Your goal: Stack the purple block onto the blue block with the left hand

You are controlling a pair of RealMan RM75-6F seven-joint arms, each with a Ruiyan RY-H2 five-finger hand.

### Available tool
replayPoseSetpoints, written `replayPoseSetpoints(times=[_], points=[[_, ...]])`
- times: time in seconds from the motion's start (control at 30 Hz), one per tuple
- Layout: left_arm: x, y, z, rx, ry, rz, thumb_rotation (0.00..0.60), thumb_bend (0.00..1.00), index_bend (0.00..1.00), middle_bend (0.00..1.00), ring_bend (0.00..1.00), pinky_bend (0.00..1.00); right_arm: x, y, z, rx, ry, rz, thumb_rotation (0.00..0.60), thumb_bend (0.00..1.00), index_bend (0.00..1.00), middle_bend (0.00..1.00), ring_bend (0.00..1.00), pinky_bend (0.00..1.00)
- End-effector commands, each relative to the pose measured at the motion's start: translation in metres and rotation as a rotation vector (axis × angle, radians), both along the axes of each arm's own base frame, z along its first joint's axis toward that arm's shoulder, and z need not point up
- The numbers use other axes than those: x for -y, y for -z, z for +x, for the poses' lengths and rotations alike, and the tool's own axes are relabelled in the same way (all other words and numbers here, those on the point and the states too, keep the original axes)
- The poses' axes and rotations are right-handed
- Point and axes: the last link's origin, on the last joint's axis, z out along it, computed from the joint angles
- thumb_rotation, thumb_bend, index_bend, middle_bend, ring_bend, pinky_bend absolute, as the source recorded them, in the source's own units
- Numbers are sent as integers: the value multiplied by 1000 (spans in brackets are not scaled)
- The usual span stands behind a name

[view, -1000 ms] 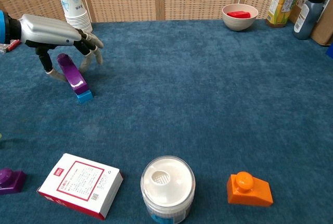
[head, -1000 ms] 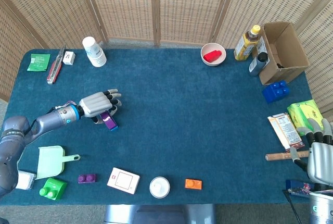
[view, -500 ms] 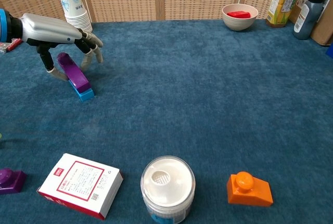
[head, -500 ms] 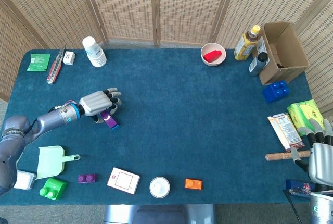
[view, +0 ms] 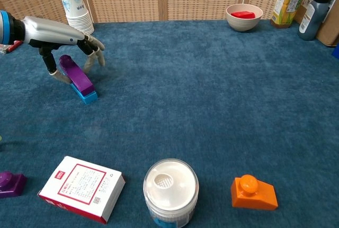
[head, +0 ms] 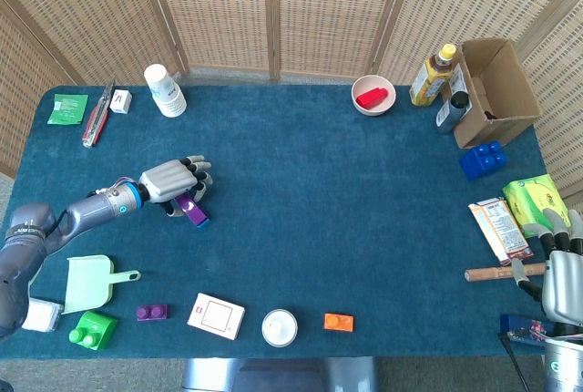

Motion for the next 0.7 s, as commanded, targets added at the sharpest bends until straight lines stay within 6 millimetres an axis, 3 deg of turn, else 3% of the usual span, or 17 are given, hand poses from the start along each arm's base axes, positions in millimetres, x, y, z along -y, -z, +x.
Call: replayPoseSetpoints(times=[0.03, 0.7], points=[[-1, -1, 1, 2, -9, -1, 600, 353, 603, 252, 89, 0, 0, 0, 0, 1, 0, -1, 600, 283, 325, 169, 0, 80], [0, 2, -1, -60, 42, 7, 600, 352, 623, 250, 88, 0, -2, -1, -2, 3, 1, -6, 600, 283, 324, 169, 0, 80]])
